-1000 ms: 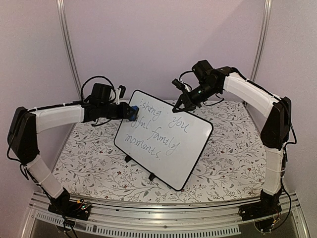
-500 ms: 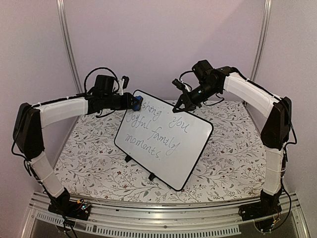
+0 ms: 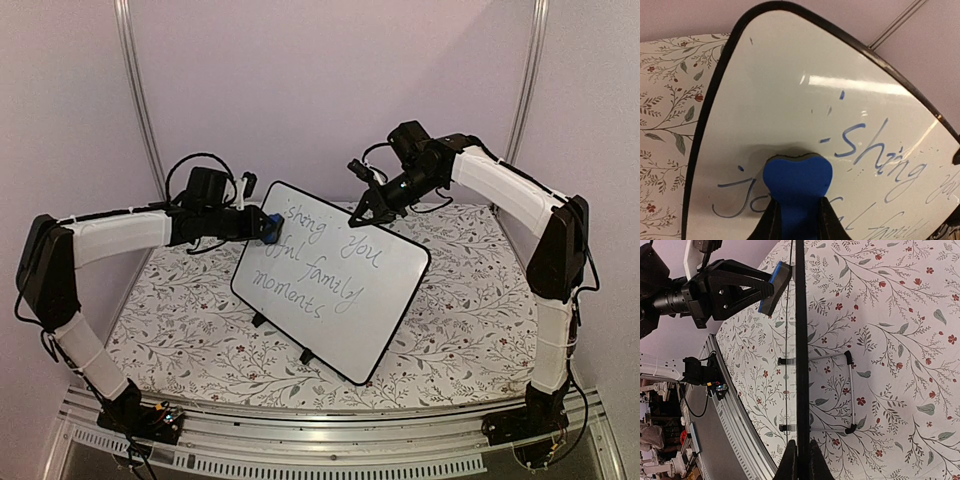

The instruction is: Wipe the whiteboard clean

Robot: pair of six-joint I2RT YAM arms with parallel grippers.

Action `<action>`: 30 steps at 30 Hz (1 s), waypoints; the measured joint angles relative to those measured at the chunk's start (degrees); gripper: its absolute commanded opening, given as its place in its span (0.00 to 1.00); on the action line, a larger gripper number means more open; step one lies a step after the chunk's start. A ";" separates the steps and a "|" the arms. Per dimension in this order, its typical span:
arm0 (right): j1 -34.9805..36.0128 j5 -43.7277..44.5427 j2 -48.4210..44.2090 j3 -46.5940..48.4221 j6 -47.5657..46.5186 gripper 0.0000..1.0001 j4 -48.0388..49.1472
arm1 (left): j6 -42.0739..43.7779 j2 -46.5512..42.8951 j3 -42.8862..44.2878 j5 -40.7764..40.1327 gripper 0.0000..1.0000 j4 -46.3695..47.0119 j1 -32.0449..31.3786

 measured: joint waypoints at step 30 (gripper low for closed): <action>0.07 0.02 -0.11 0.00 -0.24 0.00 -0.02 | -1.36 -0.98 -1.51 0.20 0.00 0.81 -1.36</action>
